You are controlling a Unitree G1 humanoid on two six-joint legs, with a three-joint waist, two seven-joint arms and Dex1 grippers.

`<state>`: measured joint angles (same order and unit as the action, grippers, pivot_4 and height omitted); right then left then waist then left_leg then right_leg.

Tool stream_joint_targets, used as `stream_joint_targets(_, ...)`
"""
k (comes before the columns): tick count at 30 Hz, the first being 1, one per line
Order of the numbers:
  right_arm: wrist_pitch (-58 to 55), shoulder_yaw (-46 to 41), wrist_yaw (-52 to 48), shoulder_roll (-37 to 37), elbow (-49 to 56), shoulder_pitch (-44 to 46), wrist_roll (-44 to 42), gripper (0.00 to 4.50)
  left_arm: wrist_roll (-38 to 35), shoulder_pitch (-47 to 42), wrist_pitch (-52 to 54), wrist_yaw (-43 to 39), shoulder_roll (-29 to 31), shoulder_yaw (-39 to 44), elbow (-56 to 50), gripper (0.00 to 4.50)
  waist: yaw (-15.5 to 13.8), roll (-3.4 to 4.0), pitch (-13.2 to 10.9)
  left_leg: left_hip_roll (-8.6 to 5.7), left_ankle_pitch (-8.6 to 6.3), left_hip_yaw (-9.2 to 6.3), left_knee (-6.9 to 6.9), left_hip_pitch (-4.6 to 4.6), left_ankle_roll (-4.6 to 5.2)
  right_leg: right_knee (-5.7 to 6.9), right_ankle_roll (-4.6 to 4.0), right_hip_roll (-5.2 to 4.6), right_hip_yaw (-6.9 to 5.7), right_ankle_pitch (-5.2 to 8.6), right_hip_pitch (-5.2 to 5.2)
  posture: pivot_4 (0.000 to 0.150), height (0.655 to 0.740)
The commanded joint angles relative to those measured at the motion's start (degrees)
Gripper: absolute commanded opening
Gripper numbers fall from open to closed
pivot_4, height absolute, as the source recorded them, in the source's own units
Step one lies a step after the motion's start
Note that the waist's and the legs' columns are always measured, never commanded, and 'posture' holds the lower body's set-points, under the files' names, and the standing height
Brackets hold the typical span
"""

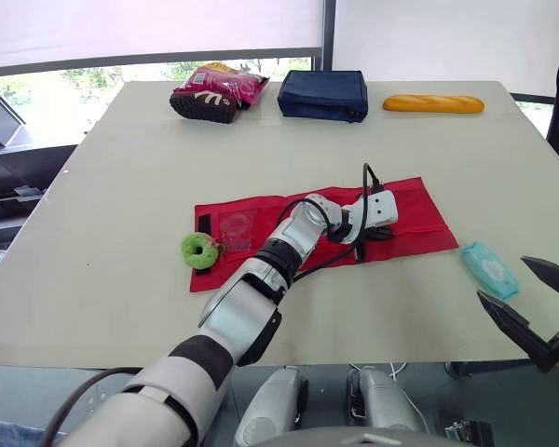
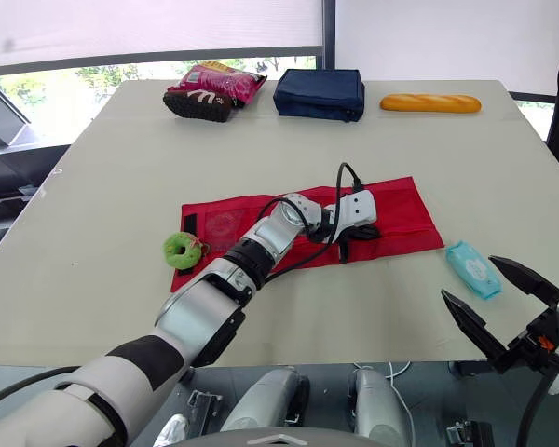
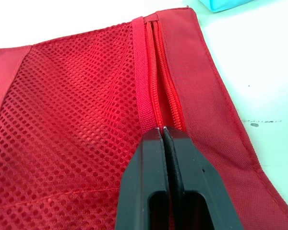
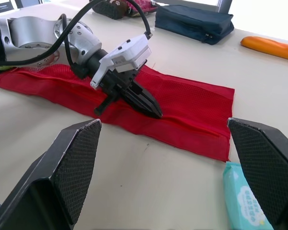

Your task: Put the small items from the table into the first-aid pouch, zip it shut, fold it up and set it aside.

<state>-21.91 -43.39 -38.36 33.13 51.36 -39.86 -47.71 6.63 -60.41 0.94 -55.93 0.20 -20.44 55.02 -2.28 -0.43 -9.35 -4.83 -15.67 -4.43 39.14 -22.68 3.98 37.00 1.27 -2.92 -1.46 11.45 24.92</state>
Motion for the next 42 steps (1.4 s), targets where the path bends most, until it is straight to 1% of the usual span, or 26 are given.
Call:
stream_joint_targets(1, 0.0, -0.2, 1.1, 0.6, 1.3, -0.3, 0.5, 4.5, -3.6, -0.7, 1.1, -4.8, 1.2, 3.0, -3.4, 0.05, 0.0, 0.0, 0.0, 0.0, 0.0, 0.0, 0.0, 0.0, 0.0, 0.0, 0.0, 0.0, 0.0, 0.0, 0.0, 0.15, 0.739)
stream_joint_targets(4, -0.3, 0.3, 1.4, 0.0, 1.1, -1.5, 2.0, 4.5, -5.1, -0.2, 0.1, -9.2, 2.9, 3.6, -5.9, 0.05, 0.0, 0.0, 0.0, 0.0, 0.0, 0.0, 0.0, -0.01, -0.01, 0.0, -0.04, 0.0, 0.0, -0.02, 0.01, 0.15, 0.739)
stream_joint_targets(6, 0.0, 0.7, 1.4, -0.3, 0.8, -1.9, 3.0, 4.5, -5.2, 0.1, 0.2, -10.3, 3.8, 3.6, -6.8, 0.05, 0.0, 0.01, 0.0, 0.0, 0.01, 0.0, 0.0, -0.01, -0.01, 0.0, -0.17, 0.0, 0.0, -0.1, 0.01, 0.15, 0.739)
stream_joint_targets(10, 0.1, 1.5, 2.4, -0.7, 0.0, -1.6, 4.8, 4.5, -5.7, 1.2, 0.0, -12.7, 5.2, 3.2, -9.5, 0.05, 0.0, 0.01, 0.0, 0.0, 0.01, 0.0, 0.0, 0.0, -0.02, 0.0, -0.17, 0.0, 0.01, -0.1, 0.0, 0.15, 0.739)
stream_joint_targets(13, 0.7, 3.9, 2.9, -0.3, -2.3, -1.7, 11.3, 4.5, -6.5, 1.3, 1.3, -13.9, 5.6, 3.6, -11.5, 0.05, 0.0, 0.02, 0.0, 0.0, 0.02, 0.0, 0.01, 0.0, -0.04, 0.0, -0.18, 0.0, 0.01, -0.1, 0.0, 0.15, 0.739)
stream_joint_targets(16, 0.3, 7.4, 3.9, 2.2, -8.3, 2.7, 16.7, 4.5, -6.6, 1.2, 1.1, -15.3, 5.9, 3.3, -12.4, 0.05, 0.1, 0.01, 0.0, 0.0, 0.07, 0.01, 0.03, -0.01, -0.12, 0.0, -0.17, 0.0, 0.01, -0.1, 0.0, 0.15, 0.739)
stream_joint_targets(20, -2.3, 12.4, 3.8, 6.3, -17.2, 11.0, 20.3, 4.5, -6.3, 1.0, -0.1, -15.9, 5.9, 2.7, -12.2, 0.05, 0.2, 0.03, 0.0, -0.01, 0.13, 0.08, 0.04, 0.02, -0.22, 0.0, -0.18, 0.01, 0.07, -0.11, 0.0, 0.15, 0.739)
stream_joint_targets(23, -2.9, 15.5, 4.0, 7.9, -24.0, 17.5, 22.5, 4.5, -5.9, 0.6, -0.9, -15.5, 5.5, 2.6, -11.3, 0.05, 0.0, 0.05, 0.0, 0.0, 0.15, 0.07, 0.04, 0.01, -0.25, 0.0, -0.21, 0.02, 0.05, -0.13, 0.0, 0.15, 0.739)
stream_joint_targets(25, -4.2, 18.6, 3.1, 9.5, -27.8, 19.8, 24.4, 4.5, -5.7, 0.4, -1.0, -14.6, 5.4, 2.8, -10.8, 0.05, 0.0, 0.04, 0.0, -0.01, 0.15, 0.0, 0.04, -0.02, -0.26, 0.01, -0.23, 0.02, 0.03, -0.13, 0.0, 0.15, 0.739)
stream_joint_targets(27, -6.1, 20.3, 3.2, 9.6, -32.6, 21.9, 24.9, 4.5, -5.7, 0.6, -0.9, -14.2, 5.4, 2.8, -10.9, 0.05, 0.0, 0.03, 0.0, -0.03, 0.15, 0.09, 0.08, -0.03, -0.24, -0.01, -0.22, 0.0, 0.09, -0.14, 0.0, 0.15, 0.739)
stream_joint_targets(31, -7.1, 20.0, 2.3, 8.6, -35.9, 22.9, 24.2, 4.5, -6.0, 0.8, -0.4, -13.7, 5.3, 3.0, -11.2, 0.05, 0.0, 0.06, 0.0, -0.03, 0.15, 0.08, 0.09, -0.01, -0.24, 0.0, -0.22, 0.0, 0.08, -0.14, 0.0, 0.15, 0.739)
stream_joint_targets(33, -6.9, 19.5, 2.5, 7.8, -36.3, 23.4, 23.7, 3.97, -6.1, 0.8, -0.4, -13.4, 5.2, 3.0, -11.2, 0.0, 0.0, 0.05, 0.0, -0.01, 0.15, 0.07, 0.09, 0.0, -0.24, 0.01, -0.22, 0.01, 0.09, -0.14, -0.01, 0.15, 0.739)
stream_joint_targets(34, -6.7, 19.4, 2.5, 7.6, -36.4, 23.5, 23.9, 3.77, -6.1, 0.9, -0.4, -13.3, 5.2, 3.0, -11.2, 0.0, 0.0, 0.06, 0.0, -0.01, 0.15, 0.07, 0.09, -0.01, -0.24, 0.01, -0.22, 0.01, 0.08, -0.15, -0.01, 0.15, 0.739)
stream_joint_targets(35, -6.5, 19.4, 2.4, 7.6, -36.3, 23.5, 24.0, 3.24, -6.1, 0.9, -0.4, -13.3, 5.1, 3.0, -11.1, 0.0, 0.0, 0.06, 0.0, -0.02, 0.15, 0.08, 0.1, -0.01, -0.24, 0.01, -0.22, 0.0, 0.09, -0.15, -0.01, 0.15, 0.739)
stream_joint_targets(36, -6.4, 19.4, 2.3, 7.7, -36.3, 23.5, 24.2, 2.84, -6.1, 0.9, -0.4, -13.2, 5.1, 2.9, -11.1, 0.0, 0.0, 0.06, 0.0, -0.02, 0.15, 0.08, 0.1, -0.01, -0.24, 0.01, -0.21, 0.01, 0.09, -0.15, -0.01, 0.15, 0.739)
stream_joint_targets(38, -6.3, 19.3, 2.5, 7.5, -36.2, 23.6, 24.3, 1.8, -6.1, 0.9, -0.4, -13.2, 4.9, 2.9, -10.9, 0.0, 0.0, 0.06, 0.0, -0.02, 0.15, 0.08, 0.1, -0.01, -0.24, 0.01, -0.2, 0.01, 0.09, -0.15, -0.01, 0.15, 0.739)
stream_joint_targets(39, -6.1, 19.1, 2.6, 7.4, -36.1, 23.6, 24.4, 1.37, -6.0, 0.8, -0.5, -13.2, 4.8, 2.9, -10.7, 0.0, 0.0, 0.06, 0.0, -0.02, 0.15, 0.08, 0.1, 0.0, -0.24, 0.01, -0.2, 0.01, 0.09, -0.15, -0.01, 0.15, 0.739)
stream_joint_targets(40, -6.1, 18.8, 2.8, 7.4, -35.8, 23.4, 24.5, 0.85, -6.0, 0.7, -0.6, -13.1, 4.7, 2.9, -10.4, 0.0, 0.0, 0.06, 0.0, -0.02, 0.15, 0.08, 0.1, 0.0, -0.24, 0.01, -0.2, 0.01, 0.09, -0.15, -0.01, 0.15, 0.739)
stream_joint_targets(41, -6.3, 18.4, 2.9, 7.4, -35.4, 23.1, 24.4, 0.43, -6.0, 0.6, -0.7, -13.1, 4.7, 3.0, -10.2, 0.0, 0.0, 0.06, 0.0, -0.02, 0.15, 0.08, 0.1, -0.01, -0.24, 0.01, -0.2, 0.01, 0.09, -0.15, -0.01, 0.15, 0.739)
stream_joint_targets(42, -6.6, 17.7, 2.7, 7.5, -34.5, 22.3, 24.1, 0.43, -6.0, 0.4, -0.7, -13.1, 4.6, 3.0, -9.9, 0.0, 0.0, 0.05, 0.0, -0.02, 0.15, 0.08, 0.11, 0.0, -0.24, 0.01, -0.2, 0.01, 0.09, -0.15, -0.01, 0.15, 0.739)
